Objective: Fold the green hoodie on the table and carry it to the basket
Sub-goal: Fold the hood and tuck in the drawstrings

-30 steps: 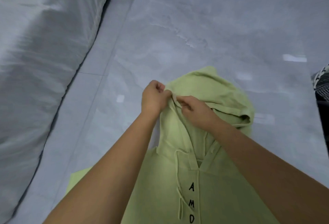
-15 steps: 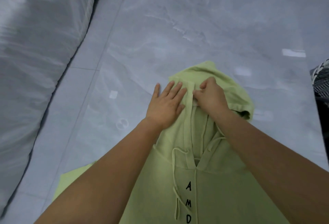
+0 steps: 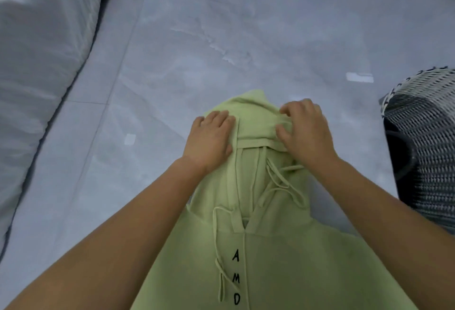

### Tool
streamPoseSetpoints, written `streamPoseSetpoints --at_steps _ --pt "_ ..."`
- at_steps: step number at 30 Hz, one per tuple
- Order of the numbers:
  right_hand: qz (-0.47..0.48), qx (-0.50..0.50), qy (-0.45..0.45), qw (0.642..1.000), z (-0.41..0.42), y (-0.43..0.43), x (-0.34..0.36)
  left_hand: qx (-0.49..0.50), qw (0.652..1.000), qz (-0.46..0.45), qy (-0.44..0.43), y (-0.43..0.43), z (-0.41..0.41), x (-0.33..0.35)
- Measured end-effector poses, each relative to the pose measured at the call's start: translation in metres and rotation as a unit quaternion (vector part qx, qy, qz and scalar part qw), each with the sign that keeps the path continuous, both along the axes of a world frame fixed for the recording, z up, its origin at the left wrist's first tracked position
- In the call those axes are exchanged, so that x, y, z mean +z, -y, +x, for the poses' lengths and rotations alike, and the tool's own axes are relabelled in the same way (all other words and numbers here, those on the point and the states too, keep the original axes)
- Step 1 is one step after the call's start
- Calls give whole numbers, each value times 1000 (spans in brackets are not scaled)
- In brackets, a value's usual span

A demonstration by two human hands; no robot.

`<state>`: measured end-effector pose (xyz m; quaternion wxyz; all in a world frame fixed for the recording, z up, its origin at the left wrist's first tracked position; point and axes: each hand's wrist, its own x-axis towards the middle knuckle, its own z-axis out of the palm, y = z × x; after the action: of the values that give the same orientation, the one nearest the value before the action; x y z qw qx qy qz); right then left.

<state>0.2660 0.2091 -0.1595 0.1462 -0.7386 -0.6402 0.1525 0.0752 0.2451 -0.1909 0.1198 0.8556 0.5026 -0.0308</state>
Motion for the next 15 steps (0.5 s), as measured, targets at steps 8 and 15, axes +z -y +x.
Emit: streamPoseSetpoints --at_steps 8,15 --pt "-151 -80 76 982 42 28 7 -125 990 -36 58 39 79 -14" --pt "-69 -260 -351 897 15 2 -1 159 864 -263 399 39 95 7"
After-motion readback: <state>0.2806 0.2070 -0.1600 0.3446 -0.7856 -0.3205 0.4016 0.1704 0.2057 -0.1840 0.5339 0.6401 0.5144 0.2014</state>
